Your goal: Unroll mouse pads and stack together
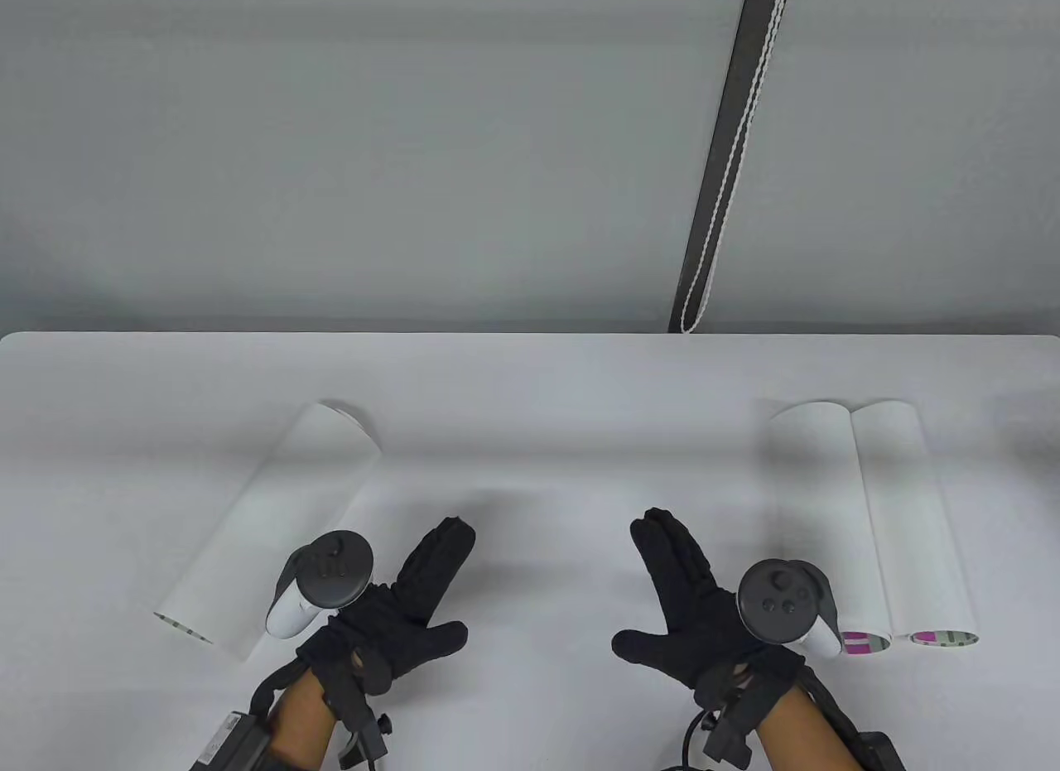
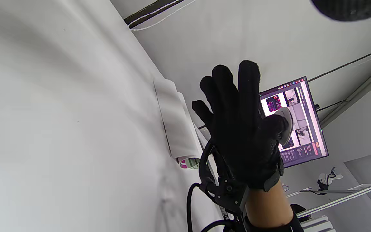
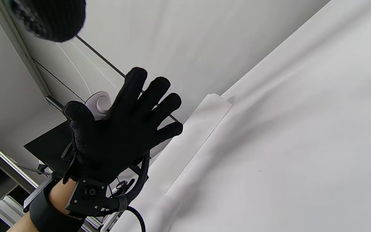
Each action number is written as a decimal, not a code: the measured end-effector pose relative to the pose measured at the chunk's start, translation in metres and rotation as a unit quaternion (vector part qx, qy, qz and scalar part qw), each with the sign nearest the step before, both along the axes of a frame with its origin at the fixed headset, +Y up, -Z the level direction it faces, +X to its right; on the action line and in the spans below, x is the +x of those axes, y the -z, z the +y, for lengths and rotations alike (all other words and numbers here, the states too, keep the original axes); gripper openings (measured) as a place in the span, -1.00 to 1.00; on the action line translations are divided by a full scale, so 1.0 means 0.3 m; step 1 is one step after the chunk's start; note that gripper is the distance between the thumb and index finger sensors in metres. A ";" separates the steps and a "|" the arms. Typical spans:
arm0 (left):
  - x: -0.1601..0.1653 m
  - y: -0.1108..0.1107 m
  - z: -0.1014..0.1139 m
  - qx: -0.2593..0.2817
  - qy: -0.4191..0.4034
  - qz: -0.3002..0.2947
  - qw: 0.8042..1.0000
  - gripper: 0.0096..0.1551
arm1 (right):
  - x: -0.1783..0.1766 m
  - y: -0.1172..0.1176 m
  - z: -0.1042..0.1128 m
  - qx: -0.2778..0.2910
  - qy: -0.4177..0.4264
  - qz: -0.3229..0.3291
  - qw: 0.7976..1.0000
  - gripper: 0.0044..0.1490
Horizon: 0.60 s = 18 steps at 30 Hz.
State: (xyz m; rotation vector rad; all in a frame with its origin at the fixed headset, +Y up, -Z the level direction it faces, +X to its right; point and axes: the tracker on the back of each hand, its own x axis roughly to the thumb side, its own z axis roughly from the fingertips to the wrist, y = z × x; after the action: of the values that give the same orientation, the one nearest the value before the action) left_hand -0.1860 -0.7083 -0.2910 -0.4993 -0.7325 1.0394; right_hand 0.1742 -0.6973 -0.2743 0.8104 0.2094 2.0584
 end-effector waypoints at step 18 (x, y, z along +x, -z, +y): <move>-0.014 -0.005 0.001 0.010 0.010 0.034 0.999 0.27 | 0.150 0.093 0.102 -0.008 -0.148 -0.259 0.954 0.19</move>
State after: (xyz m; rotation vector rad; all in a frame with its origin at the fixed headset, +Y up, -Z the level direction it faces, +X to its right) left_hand -0.1902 -0.7080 -0.2894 -0.4514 -0.6761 1.0252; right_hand 0.2192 -0.6668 -0.3023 0.2117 0.0529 2.4695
